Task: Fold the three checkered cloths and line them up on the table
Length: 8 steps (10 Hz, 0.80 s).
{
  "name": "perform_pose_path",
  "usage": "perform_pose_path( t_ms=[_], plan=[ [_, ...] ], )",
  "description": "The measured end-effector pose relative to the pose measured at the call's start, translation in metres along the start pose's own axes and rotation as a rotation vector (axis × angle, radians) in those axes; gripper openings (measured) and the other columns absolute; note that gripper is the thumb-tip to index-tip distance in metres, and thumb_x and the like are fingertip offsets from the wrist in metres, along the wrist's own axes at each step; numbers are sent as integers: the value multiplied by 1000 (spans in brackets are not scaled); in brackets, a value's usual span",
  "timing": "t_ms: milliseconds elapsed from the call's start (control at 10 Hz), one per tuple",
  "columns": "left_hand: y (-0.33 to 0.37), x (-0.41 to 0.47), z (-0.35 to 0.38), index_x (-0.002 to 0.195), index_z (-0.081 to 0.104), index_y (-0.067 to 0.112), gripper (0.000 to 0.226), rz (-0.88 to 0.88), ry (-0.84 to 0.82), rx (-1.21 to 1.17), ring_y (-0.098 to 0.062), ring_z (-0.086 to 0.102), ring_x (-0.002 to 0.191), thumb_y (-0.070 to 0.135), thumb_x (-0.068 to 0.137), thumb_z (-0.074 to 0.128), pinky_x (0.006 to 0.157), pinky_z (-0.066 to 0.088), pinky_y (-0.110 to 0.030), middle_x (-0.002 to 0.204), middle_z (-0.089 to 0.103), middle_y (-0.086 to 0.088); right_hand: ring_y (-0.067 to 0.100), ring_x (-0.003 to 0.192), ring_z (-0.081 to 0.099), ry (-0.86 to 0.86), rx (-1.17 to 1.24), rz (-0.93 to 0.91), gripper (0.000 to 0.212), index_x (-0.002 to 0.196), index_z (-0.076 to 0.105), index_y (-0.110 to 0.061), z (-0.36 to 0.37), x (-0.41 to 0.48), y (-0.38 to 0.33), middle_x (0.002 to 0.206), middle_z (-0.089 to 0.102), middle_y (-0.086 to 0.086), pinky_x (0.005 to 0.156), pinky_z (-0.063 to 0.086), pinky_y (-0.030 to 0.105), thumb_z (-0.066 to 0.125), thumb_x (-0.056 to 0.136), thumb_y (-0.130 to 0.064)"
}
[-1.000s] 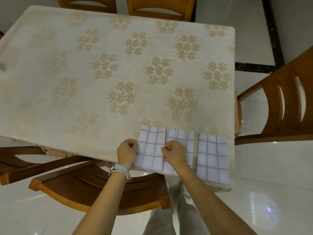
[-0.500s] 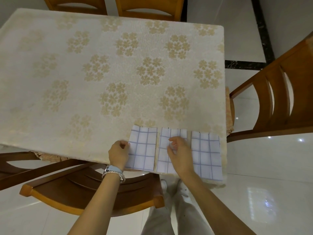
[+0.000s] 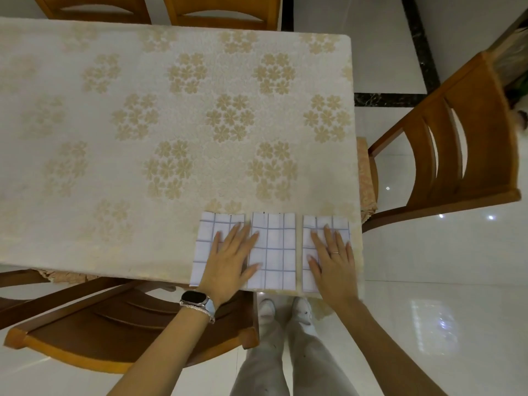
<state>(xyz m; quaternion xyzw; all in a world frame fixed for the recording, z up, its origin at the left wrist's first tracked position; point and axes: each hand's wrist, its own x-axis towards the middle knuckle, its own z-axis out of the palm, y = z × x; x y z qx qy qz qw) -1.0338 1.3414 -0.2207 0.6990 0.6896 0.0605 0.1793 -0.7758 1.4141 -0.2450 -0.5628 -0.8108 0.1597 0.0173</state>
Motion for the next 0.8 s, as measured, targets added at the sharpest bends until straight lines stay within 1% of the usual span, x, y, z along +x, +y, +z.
perform_pose_path(
  t_ms=[100,200,300,400,500,600,700,800],
  plan=[
    [-2,-1,16,156,7,32,72,10,-123,73,-20,-5,152,66,95,22,120,8,-58,165,-3,2,30,149,16,-22,-4,15,59,154,20,-29,5,2,-2,163,15,4,119,19,51,25,98,-49],
    [1,-1,22,156,3,31,73,-10,-142,95,-21,-6,152,66,95,22,119,7,-59,165,-7,2,30,150,15,-35,0,37,59,154,21,-29,5,4,-6,164,14,4,119,19,51,23,98,-49],
    [2,-1,23,156,6,31,73,-11,-132,83,-23,0,152,67,95,20,118,9,-61,165,-2,1,30,150,16,-24,2,34,60,154,22,-28,6,5,-7,164,15,4,119,19,52,23,98,-49],
    [2,-1,21,156,3,33,73,-3,-121,69,-21,-4,152,68,95,19,119,7,-60,165,-6,3,28,151,12,-3,11,35,59,155,19,-30,3,2,-4,164,11,2,120,17,50,24,99,-48],
    [2,-1,15,156,5,33,72,-28,-81,44,-18,-6,152,67,95,22,120,6,-58,165,-5,4,31,150,11,37,8,102,60,155,17,-29,-2,-2,1,164,11,5,120,15,49,23,98,-50],
    [0,-5,8,156,10,32,72,-84,-46,-21,-16,-5,152,67,95,22,120,5,-56,165,0,5,35,149,13,17,51,166,65,155,18,-28,-4,-4,3,164,11,9,119,18,51,20,96,-56],
    [-1,-10,-3,154,17,37,69,-148,31,-212,-13,-1,152,68,93,23,121,1,-53,164,6,10,34,150,12,3,45,127,66,155,17,-27,-3,-6,5,164,11,8,119,21,54,19,96,-55],
    [2,-15,-19,151,23,39,68,-203,116,-312,-9,5,151,71,92,19,122,1,-52,162,15,14,35,150,13,41,60,123,64,155,17,-27,-15,-5,-2,164,13,8,119,20,54,19,97,-54]
  ],
)
